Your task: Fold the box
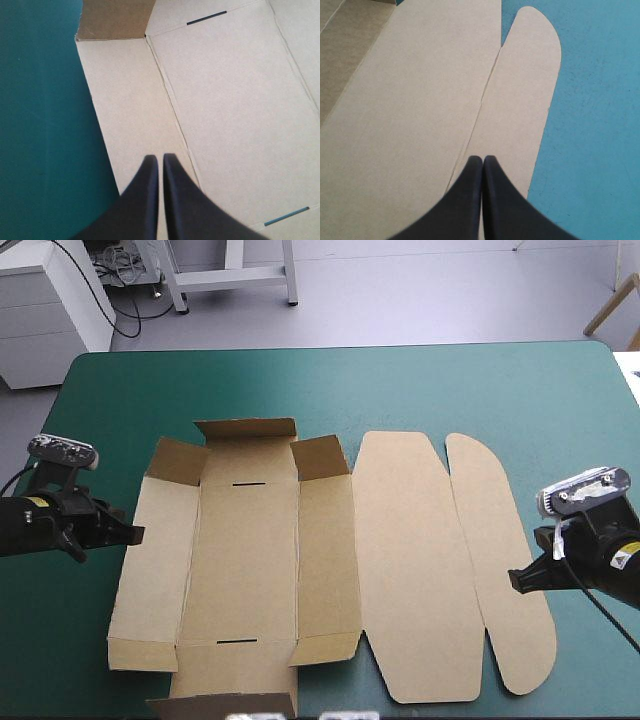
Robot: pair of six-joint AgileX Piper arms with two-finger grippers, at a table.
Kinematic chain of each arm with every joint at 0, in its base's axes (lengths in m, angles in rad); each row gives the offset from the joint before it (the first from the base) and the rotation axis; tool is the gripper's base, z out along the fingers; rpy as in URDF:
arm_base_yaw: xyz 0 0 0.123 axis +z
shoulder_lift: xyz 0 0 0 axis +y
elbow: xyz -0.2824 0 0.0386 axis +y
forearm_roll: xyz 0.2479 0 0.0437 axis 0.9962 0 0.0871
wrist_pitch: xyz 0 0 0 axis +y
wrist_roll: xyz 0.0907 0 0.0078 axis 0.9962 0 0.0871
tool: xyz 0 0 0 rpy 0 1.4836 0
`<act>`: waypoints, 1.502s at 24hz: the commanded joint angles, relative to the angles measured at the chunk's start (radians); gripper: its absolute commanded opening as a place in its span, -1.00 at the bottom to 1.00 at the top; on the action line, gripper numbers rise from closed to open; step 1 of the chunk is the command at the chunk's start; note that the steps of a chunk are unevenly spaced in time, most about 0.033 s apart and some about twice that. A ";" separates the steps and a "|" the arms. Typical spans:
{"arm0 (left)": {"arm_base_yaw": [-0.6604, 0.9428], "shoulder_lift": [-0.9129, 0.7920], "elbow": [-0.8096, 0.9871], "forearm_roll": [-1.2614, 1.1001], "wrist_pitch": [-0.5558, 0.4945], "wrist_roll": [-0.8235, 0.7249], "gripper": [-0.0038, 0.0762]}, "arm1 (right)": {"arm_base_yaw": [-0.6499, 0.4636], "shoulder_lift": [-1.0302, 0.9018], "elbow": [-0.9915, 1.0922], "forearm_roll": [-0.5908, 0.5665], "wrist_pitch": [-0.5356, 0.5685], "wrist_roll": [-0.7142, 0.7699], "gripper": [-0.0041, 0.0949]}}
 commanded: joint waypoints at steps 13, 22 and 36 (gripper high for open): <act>0.454 0.010 -0.015 -0.312 0.083 0.229 -0.87 | -0.008 -0.027 -0.005 -0.096 -0.037 0.058 -0.96; 0.454 0.033 -0.013 -0.152 0.025 0.104 -0.51 | -0.008 -0.027 -0.005 -0.094 -0.063 0.053 -0.96; 0.454 0.201 -0.002 -0.175 0.101 0.085 0.53 | -0.006 -0.027 -0.005 -0.092 -0.071 0.053 -0.96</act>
